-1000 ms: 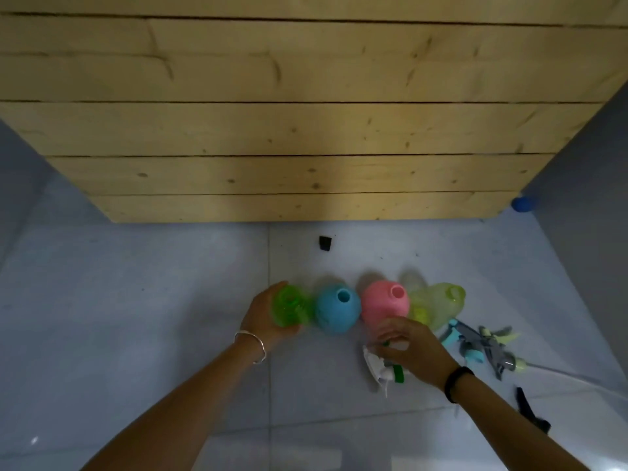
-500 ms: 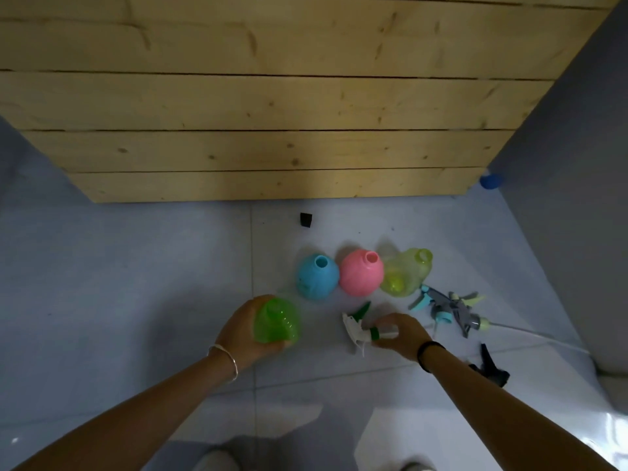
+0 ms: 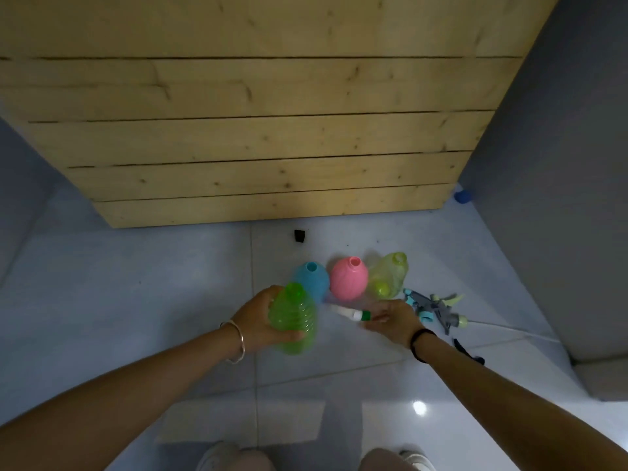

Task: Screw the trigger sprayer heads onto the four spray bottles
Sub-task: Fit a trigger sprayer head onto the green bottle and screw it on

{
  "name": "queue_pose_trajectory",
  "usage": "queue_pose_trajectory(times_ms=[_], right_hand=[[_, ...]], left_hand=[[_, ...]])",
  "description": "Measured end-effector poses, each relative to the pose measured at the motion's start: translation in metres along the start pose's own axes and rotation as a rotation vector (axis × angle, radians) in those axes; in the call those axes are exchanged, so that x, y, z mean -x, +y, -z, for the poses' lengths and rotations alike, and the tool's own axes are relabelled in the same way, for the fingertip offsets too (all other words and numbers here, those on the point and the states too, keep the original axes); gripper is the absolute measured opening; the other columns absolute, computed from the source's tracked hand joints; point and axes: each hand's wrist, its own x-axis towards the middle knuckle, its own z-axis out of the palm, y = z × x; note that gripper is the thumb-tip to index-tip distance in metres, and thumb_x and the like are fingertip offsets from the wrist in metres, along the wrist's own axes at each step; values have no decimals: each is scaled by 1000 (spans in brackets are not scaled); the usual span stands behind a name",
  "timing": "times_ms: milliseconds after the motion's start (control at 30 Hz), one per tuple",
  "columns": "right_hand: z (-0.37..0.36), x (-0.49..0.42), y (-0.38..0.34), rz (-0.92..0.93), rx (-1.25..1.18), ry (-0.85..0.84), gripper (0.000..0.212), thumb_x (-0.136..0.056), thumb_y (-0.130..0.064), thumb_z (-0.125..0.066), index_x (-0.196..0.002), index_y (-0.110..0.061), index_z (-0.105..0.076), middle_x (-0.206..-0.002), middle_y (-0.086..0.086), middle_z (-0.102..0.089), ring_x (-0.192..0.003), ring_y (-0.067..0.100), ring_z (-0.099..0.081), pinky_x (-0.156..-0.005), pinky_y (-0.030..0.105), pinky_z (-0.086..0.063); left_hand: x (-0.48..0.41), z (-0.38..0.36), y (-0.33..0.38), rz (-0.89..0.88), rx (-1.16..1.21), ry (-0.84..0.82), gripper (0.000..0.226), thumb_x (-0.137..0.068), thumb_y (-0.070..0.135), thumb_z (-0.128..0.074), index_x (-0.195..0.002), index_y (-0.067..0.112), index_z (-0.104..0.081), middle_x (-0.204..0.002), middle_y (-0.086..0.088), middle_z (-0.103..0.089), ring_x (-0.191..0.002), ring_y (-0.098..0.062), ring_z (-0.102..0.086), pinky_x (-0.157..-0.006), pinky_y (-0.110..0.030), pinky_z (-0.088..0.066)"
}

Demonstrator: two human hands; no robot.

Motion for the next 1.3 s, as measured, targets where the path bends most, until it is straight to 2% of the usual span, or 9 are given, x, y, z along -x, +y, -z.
queue_pose_trajectory(times_ms=[167,300,400,567,767,867,967,1167,1300], right_hand=[[51,54,-77,133,-270,80,16,-75,-12,-76,-90,-10,-75,-94,22,-71,-95,32,-65,-77,24,-45],[86,93,-133,171,-518,111,22,-77,-13,-75,-98,-11,-72,-93,12,-71,-80,14,-67,-74,17,-53],[103,117,-166,218,-599,115,25,-78,-16,-73,-102,-9,-69,-89,8,-70,-81,15,-68,-85,27,-53],[126,151,-209,312,-812,174,35,-81,-16,-71,-112,-2,-65,-91,7,-69,-84,15,-70,-78,23,-57],[138,183,-230,475,-1088,135,47,-88,-22,-62,-127,2,-52,-123,12,-63,-100,12,-68,-80,20,-56],[139,190,-238,513,-1188,117,53,-89,-20,-60,-135,3,-43,-130,14,-59,-101,12,-68,-85,23,-56],[139,196,-248,547,-1268,116,47,-91,-18,-57,-132,3,-46,-124,12,-60,-97,11,-68,-87,25,-54],[142,203,-268,674,-1438,127,17,-94,-20,-51,-104,-11,-62,-106,3,-67,-100,11,-65,-86,23,-55],[144,203,-273,699,-1524,110,18,-94,-19,-50,-106,-9,-61,-111,4,-64,-102,12,-64,-88,26,-54]], left_hand=[[22,20,70,-146,57,54,56,-63,1,-84,-98,33,-54,-92,17,-66,-77,15,-64,-64,-3,-47],[41,34,124,-261,87,107,60,-62,-3,-83,-104,30,-56,-88,18,-68,-77,13,-64,-66,-4,-47],[55,39,156,-319,113,166,55,-61,-6,-83,-104,20,-60,-81,17,-72,-74,10,-64,-68,-10,-49],[79,29,190,-313,141,345,90,-37,44,-80,-119,20,-56,-118,-15,-56,-106,-24,-61,-97,-38,-49],[88,20,185,-294,227,242,66,-57,16,-87,-112,31,-53,-107,-2,-66,-99,-19,-64,-81,-21,-51],[86,17,182,-295,252,196,59,-65,6,-84,-101,39,-50,-99,10,-66,-86,-1,-64,-69,-7,-48],[87,13,186,-298,237,157,64,-58,17,-89,-107,35,-52,-98,13,-67,-82,8,-64,-67,-4,-46],[81,8,187,-314,222,125,89,-41,42,-85,-122,24,-51,-110,1,-69,-99,-14,-66,-88,-27,-52],[80,8,188,-321,209,136,78,-42,43,-85,-113,33,-54,-103,8,-70,-91,-3,-67,-76,-15,-50]])
